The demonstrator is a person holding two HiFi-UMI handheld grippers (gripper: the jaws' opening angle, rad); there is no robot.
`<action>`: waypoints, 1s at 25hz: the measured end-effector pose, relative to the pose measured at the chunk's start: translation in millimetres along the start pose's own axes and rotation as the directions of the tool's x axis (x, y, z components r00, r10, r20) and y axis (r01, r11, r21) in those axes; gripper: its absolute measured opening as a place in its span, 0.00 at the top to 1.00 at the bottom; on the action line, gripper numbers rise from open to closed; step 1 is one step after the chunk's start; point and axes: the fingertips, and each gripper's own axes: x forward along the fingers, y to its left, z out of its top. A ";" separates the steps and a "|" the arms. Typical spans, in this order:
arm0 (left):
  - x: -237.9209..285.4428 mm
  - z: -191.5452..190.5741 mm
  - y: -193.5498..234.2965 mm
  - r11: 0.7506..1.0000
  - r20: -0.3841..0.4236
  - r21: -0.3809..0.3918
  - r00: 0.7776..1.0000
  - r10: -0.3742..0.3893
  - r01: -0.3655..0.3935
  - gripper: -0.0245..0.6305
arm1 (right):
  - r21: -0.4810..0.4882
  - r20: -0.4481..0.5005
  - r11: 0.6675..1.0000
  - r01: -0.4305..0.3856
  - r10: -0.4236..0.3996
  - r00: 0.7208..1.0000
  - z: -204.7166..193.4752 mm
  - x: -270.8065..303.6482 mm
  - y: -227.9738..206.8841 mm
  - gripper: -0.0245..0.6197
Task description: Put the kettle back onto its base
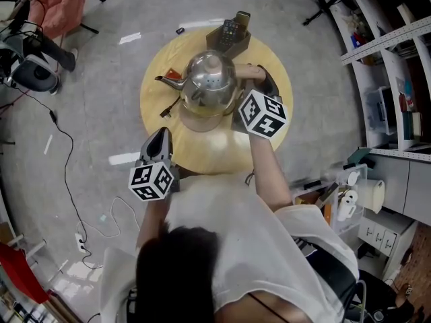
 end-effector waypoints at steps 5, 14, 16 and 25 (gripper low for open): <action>-6.9 1.7 4.4 1.000 0.010 -0.004 1.000 0.010 -0.010 0.90 | 0.008 -0.003 1.000 -0.006 0.006 1.000 -3.6 -4.8 9.7 0.78; -3.0 -2.3 6.9 1.000 0.005 -0.024 1.000 0.017 -0.017 0.90 | -0.002 -0.021 1.000 -0.022 0.022 1.000 -10.9 -1.6 8.1 0.78; -3.0 -0.8 8.9 0.999 0.005 -0.025 1.000 0.020 -0.020 0.90 | -0.004 -0.024 1.000 -0.029 0.029 0.999 -12.6 0.1 10.3 0.77; 0.2 0.9 11.0 0.999 -0.002 -0.028 1.000 0.019 -0.019 0.90 | -0.012 -0.035 0.999 -0.044 0.043 0.998 -18.5 1.9 11.5 0.77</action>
